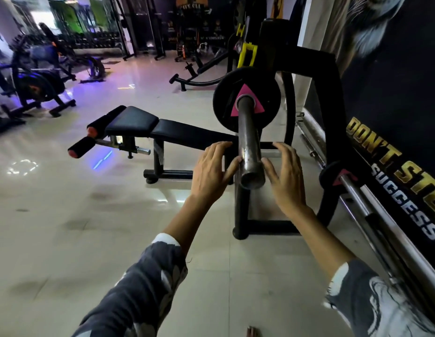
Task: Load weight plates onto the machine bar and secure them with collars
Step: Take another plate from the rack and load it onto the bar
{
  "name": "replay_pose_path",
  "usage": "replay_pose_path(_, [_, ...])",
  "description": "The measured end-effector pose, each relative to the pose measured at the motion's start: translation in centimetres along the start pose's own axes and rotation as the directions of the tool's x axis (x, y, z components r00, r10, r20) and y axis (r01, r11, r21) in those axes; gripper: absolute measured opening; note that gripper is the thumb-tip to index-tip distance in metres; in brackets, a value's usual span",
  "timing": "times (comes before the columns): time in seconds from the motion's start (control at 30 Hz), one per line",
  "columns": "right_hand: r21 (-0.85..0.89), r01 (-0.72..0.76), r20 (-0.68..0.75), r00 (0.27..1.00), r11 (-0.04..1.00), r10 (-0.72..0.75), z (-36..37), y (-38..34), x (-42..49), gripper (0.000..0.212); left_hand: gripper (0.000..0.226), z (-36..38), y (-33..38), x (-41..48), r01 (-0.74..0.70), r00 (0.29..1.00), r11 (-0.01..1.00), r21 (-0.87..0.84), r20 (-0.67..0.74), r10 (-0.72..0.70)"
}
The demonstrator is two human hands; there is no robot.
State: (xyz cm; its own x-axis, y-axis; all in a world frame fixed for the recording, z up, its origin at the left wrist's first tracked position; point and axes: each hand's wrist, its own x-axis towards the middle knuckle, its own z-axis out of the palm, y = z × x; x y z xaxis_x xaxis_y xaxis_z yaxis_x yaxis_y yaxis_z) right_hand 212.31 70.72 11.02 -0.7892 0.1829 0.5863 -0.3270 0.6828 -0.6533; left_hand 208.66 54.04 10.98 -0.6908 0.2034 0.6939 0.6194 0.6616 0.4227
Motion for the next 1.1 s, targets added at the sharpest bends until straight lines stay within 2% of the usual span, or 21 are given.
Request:
replay_pose_path(0.27, [-0.024,0.014,0.003,1.000,1.000,-0.014,-5.6,-2.9,-7.6,0.028,0.036,-2.7,5.6,-6.5,-0.052,0.997,0.997,0.064,-0.047,0.055])
replay_pose_path(0.4, [-0.098,-0.019,0.032,0.999,0.995,0.022,-7.9,-1.1,-9.9,0.028,0.034,-1.0,7.5,-8.3,-0.029,0.999,0.996,0.084,0.015,0.028])
replay_pose_path(0.53, [-0.101,-0.132,0.040,0.990,0.986,0.137,-9.4,2.5,-10.6,0.024,0.040,2.7,9.1,-8.6,-0.019,0.994,0.997,0.074,0.113,0.011])
replay_pose_path(0.73, [-0.184,-0.226,0.071,0.968,0.957,0.242,-12.1,10.7,-8.4,0.025,0.024,11.9,11.5,-6.4,-0.013,0.975,0.999,0.035,0.223,0.005])
replay_pose_path(1.1, [-0.263,-0.355,0.063,0.922,0.897,0.383,-20.2,32.5,0.6,0.018,0.030,35.0,17.2,1.9,0.100,0.931,0.995,-0.012,0.355,-0.089])
